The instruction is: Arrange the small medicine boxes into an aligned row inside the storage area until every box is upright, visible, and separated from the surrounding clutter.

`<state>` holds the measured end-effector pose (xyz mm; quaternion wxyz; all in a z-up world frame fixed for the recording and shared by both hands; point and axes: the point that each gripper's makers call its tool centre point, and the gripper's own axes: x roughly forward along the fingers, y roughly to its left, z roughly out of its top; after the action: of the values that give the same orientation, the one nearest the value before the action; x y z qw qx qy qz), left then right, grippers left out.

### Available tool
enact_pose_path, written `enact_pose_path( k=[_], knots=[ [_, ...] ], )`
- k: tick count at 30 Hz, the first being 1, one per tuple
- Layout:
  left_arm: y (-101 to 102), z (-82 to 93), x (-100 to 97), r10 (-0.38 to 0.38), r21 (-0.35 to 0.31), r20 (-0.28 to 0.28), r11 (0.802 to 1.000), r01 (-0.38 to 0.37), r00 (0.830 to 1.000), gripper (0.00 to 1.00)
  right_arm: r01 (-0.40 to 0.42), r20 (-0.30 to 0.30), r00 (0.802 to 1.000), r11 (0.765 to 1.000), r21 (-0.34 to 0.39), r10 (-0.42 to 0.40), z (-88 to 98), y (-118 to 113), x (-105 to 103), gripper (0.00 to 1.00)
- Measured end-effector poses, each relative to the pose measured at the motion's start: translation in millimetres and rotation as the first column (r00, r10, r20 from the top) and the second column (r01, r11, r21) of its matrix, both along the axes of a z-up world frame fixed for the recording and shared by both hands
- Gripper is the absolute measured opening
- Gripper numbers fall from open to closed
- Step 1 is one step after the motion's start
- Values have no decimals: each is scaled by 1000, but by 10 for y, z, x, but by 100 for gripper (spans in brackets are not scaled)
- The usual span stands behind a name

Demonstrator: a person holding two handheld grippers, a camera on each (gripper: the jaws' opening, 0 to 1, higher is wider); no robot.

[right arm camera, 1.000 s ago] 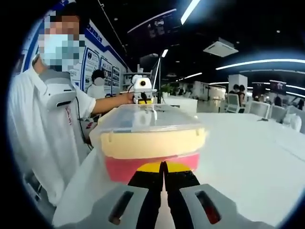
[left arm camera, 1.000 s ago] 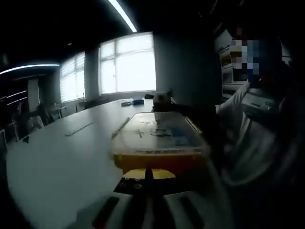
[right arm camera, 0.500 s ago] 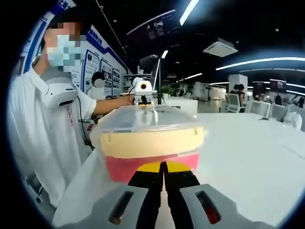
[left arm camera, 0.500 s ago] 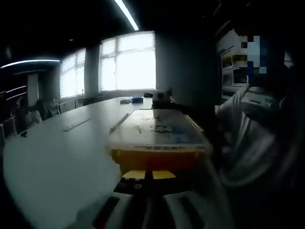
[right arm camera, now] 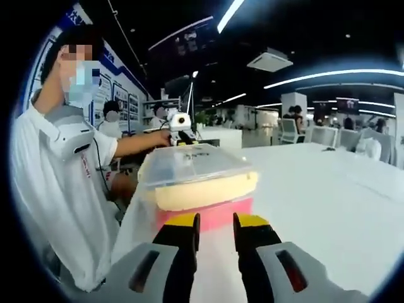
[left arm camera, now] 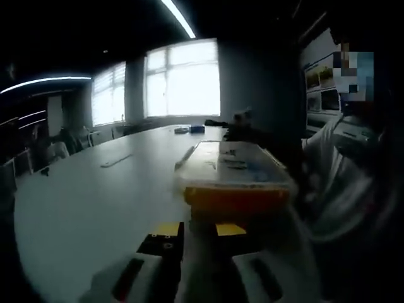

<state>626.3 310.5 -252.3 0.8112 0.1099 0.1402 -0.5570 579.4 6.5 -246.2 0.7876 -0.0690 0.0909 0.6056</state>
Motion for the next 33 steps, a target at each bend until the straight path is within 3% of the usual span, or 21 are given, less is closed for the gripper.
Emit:
enact_pose_path(
  k=[4,6,9,12,14,20,28,33],
  knots=[
    [12,-46,55,-24,12,-2,1000,24,1000,28,44,-4,999,999,21,-44,-24,-57,-128,34],
    [3,-70,65,-54,50,12,997,53,998,34,73,-23,997,997,21,-73,-67,-55,-180,39],
    [-55,-90,-17,-147,80,10,986,146,989,43,86,-39,996,996,19,-85,-128,17,-281,44],
    [-93,-133,-8,-172,93,-3,981,172,985,50,100,-92,991,995,19,-98,-219,118,-372,54],
    [-147,-147,-7,-189,90,-7,978,189,982,51,105,-119,987,994,6,-104,-296,179,-386,59],
    [-274,-275,-52,-253,120,-29,959,255,967,58,121,-115,986,993,15,-119,-335,361,-343,61],
    [-442,-337,-142,-310,105,-45,944,313,950,61,140,-52,989,990,3,-140,-346,591,-225,59],
    [-487,-368,-110,-303,93,-45,948,306,952,60,155,-107,982,988,9,-154,-371,624,-175,61]
  ],
)
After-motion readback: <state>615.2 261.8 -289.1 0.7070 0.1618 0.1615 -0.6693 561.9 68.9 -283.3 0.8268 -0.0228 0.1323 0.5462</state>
